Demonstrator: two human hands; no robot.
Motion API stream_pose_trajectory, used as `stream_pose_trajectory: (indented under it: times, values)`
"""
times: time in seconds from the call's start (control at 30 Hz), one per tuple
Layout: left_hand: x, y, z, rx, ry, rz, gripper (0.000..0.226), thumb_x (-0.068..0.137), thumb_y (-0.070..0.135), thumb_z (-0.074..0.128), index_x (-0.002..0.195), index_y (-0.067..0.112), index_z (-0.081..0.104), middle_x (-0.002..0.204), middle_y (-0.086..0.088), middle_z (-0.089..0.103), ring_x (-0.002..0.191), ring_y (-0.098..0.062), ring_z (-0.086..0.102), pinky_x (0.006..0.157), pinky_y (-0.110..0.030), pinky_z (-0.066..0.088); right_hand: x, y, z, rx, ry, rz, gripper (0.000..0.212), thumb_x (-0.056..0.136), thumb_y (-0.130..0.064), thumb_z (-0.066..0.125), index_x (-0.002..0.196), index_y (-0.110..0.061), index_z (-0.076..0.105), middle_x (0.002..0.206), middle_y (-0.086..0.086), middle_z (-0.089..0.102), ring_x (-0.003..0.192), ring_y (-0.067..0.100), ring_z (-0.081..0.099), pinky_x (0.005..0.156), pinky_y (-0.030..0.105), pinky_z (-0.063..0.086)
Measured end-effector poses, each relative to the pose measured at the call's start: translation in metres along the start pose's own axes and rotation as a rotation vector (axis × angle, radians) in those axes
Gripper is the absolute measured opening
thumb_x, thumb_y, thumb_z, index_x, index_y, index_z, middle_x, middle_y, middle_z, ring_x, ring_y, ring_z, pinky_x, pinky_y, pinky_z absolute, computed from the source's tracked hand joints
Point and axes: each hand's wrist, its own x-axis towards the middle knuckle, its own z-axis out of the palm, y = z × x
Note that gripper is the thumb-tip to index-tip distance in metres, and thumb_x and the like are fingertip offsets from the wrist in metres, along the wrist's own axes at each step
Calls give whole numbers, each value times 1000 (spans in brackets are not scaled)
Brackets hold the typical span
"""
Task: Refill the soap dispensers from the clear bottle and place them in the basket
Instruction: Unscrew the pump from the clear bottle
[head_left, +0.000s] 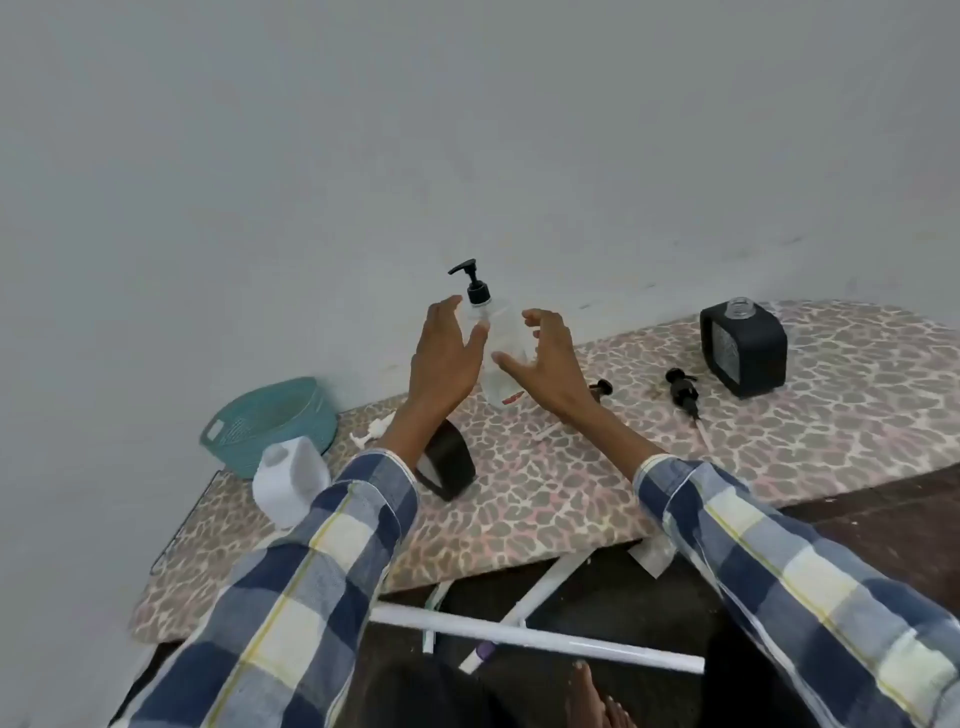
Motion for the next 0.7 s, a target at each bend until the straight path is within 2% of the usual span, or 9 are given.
stream_pose_trajectory:
  times: [0.1, 0.2, 0.3, 0.37, 0.43, 0.53, 0.6, 0.63, 0.7]
  values:
    - [27, -2, 11, -127, 16, -85, 68, 109, 48, 53, 165, 18, 30, 169, -1, 36, 152, -21, 42, 122, -46, 39, 18, 15, 12, -54, -72, 19, 96, 87, -49, 85, 159, -13, 33, 160, 7, 40, 147, 26, 36, 119, 43, 38]
    - [48, -4, 18, -270, -12, -138, 63, 109, 44, 57, 161, 16, 38, 156, -5, 55, 142, -20, 52, 117, -39, 43, 23, 31, 31, -43, -144, 62, 105, 85, -58, 84, 163, -15, 28, 164, 6, 41, 148, 25, 40, 114, 37, 39]
    - [63, -10, 25, -287, 16, -49, 37, 109, 35, 60, 140, 14, 62, 132, 0, 72, 118, -13, 66, 107, -34, 51, 21, 49, 42, -2, -105, 44, 100, 87, -61, 82, 162, -18, 30, 163, 2, 41, 143, 19, 46, 110, 30, 41]
    - [70, -15, 29, -289, 42, -10, 29, 108, 32, 62, 130, 15, 69, 123, 4, 74, 106, -7, 67, 96, -24, 53, 23, 56, 43, 12, -83, 24, 96, 87, -57, 83, 160, -19, 33, 160, 2, 42, 138, 18, 49, 107, 30, 44]
    - [73, -19, 33, -307, 51, -5, 26, 108, 32, 62, 126, 16, 71, 122, 4, 74, 105, -6, 67, 88, -17, 50, 27, 59, 40, 4, -89, 4, 96, 86, -52, 85, 160, -19, 34, 161, 2, 43, 139, 18, 48, 106, 27, 40]
    - [74, -24, 34, -332, 52, -45, 26, 109, 35, 59, 125, 19, 71, 127, -1, 68, 110, -10, 66, 88, -16, 47, 27, 56, 35, 25, -124, -23, 91, 86, -50, 86, 158, -21, 37, 160, 0, 44, 142, 18, 46, 102, 21, 42]
    - [73, -26, 33, -372, 38, -85, 28, 109, 38, 58, 125, 20, 73, 129, -2, 67, 113, -9, 65, 89, -15, 46, 26, 56, 33, 118, -170, -1, 85, 85, -46, 87, 152, -23, 41, 151, 0, 44, 135, 18, 48, 81, 7, 49]
    - [73, -26, 32, -392, 20, -97, 28, 109, 39, 59, 124, 20, 74, 130, -2, 67, 114, -7, 65, 89, -14, 44, 26, 55, 31, 161, -191, 8, 84, 83, -46, 88, 150, -25, 42, 147, 0, 44, 131, 17, 48, 73, 5, 49]
    - [72, -22, 29, -423, -29, -94, 30, 108, 39, 61, 124, 17, 76, 130, -2, 69, 115, -6, 66, 90, -13, 43, 26, 55, 29, 203, -216, 12, 82, 79, -49, 86, 145, -28, 44, 145, -2, 44, 129, 15, 47, 81, 8, 44]
